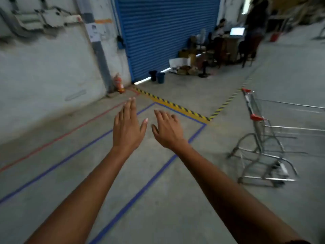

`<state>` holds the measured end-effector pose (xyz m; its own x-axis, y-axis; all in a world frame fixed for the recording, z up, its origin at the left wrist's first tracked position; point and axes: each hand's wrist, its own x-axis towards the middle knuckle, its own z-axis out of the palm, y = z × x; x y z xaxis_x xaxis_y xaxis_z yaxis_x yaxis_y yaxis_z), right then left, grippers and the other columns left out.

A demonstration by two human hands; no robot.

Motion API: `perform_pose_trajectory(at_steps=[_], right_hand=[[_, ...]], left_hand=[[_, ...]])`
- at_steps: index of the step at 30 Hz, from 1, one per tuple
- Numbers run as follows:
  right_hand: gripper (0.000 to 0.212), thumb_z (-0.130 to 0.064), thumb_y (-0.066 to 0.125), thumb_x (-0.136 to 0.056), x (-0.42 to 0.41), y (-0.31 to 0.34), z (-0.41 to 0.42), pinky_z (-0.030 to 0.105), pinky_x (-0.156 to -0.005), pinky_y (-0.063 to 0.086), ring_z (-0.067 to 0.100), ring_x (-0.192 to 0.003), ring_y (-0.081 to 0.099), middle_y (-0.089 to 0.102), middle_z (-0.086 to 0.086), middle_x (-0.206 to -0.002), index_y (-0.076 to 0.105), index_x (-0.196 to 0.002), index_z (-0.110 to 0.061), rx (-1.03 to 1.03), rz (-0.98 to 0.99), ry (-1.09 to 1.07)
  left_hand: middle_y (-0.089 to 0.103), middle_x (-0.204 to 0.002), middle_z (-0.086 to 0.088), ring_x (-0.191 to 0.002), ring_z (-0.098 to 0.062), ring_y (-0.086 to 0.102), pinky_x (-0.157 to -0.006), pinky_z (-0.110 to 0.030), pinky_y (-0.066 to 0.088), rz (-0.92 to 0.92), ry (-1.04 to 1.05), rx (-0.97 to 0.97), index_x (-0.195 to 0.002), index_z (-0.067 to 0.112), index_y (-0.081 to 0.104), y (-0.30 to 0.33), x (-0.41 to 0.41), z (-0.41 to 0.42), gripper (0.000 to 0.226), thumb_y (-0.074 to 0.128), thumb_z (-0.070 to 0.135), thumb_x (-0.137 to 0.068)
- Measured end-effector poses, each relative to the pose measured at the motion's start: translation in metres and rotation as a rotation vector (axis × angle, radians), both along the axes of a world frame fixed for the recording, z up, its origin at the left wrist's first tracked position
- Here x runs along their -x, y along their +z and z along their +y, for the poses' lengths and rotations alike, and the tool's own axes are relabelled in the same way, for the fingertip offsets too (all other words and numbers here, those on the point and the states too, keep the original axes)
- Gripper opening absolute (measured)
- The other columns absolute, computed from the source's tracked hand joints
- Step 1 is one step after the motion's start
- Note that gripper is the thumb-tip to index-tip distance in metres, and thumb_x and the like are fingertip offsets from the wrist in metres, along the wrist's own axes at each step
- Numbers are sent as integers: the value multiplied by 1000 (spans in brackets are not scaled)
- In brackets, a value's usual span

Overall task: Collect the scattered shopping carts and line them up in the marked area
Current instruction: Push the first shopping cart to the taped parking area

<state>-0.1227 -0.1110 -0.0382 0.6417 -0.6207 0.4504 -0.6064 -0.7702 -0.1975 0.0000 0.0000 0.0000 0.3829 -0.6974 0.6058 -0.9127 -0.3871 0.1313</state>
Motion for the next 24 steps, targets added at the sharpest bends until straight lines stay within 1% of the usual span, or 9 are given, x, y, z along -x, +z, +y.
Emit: perform_pose_trajectory(at_steps=[1, 2, 5, 8, 12, 15, 17, 21, 24], right_hand=[[64, -45, 50, -98, 21, -10, -8, 45, -109, 37, 27, -135, 50, 51, 10, -151, 41, -152, -11, -37, 23, -59], [64, -45, 50, -98, 36, -16, -14, 45, -109, 37, 27, -135, 51, 52, 10, -150, 42, -151, -11, -53, 5, -102], [64, -46, 49, -99, 96, -42, -42, 44, -109, 38, 26, -135, 51, 53, 10, -149, 42, -152, -10, -77, 39, -265], [65, -46, 47, -99, 150, -51, -78, 44, -109, 38, 26, -137, 49, 51, 10, -151, 41, -153, -11, -77, 56, -388], [63, -46, 46, -100, 203, -59, -134, 45, -110, 40, 27, -136, 50, 52, 10, -150, 39, -153, -11, -79, 64, -518], [62, -46, 44, -101, 220, -61, -185, 46, -110, 40, 27, -135, 50, 53, 10, -148, 39, -151, -11, -84, 76, -564], [62, -47, 42, -101, 223, -59, -224, 46, -112, 38, 27, -137, 48, 51, 10, -150, 38, -152, -11, -70, 86, -573], [64, -47, 45, -101, 220, -49, -303, 45, -114, 36, 26, -140, 46, 50, 10, -151, 36, -153, -10, -36, 92, -585], [65, -47, 44, -101, 215, -45, -356, 44, -115, 37, 25, -142, 43, 48, 10, -153, 34, -154, -10, -49, 116, -591]], left_hand=[[25, -166, -10, -149, -28, 35, -118, -46, 33, 25, -68, -24, -162, 12, 16, -10, 16, -18, 82, 47, 55, -100], [26, -166, -10, -149, -27, 35, -118, -45, 32, 53, -110, -48, -162, 12, 15, -16, 28, -31, 82, 47, 55, -100], [30, -164, -10, -147, -27, 38, -117, -44, 35, 51, -250, -105, -161, 11, 17, -40, 74, -83, 81, 48, 55, -100], [33, -163, -10, -145, -28, 41, -115, -43, 36, 46, -377, -135, -161, 11, 20, -46, 118, -143, 81, 47, 56, -99], [30, -165, -7, -147, -25, 38, -115, -41, 36, 56, -498, -148, -161, 13, 19, -53, 163, -220, 80, 47, 56, -99], [29, -165, -7, -149, -25, 36, -117, -43, 36, 74, -537, -156, -161, 13, 18, -59, 178, -273, 80, 48, 55, -99], [29, -166, -7, -151, -24, 32, -120, -42, 34, 27, -560, -167, -161, 12, 18, -61, 181, -310, 81, 48, 54, -100], [24, -168, -4, -155, -21, 24, -123, -40, 27, -28, -592, -188, -162, 13, 16, -55, 178, -388, 78, 46, 53, -101], [21, -169, -4, -156, -20, 22, -125, -40, 26, 11, -595, -201, -162, 14, 15, -53, 173, -446, 78, 44, 53, -102]])
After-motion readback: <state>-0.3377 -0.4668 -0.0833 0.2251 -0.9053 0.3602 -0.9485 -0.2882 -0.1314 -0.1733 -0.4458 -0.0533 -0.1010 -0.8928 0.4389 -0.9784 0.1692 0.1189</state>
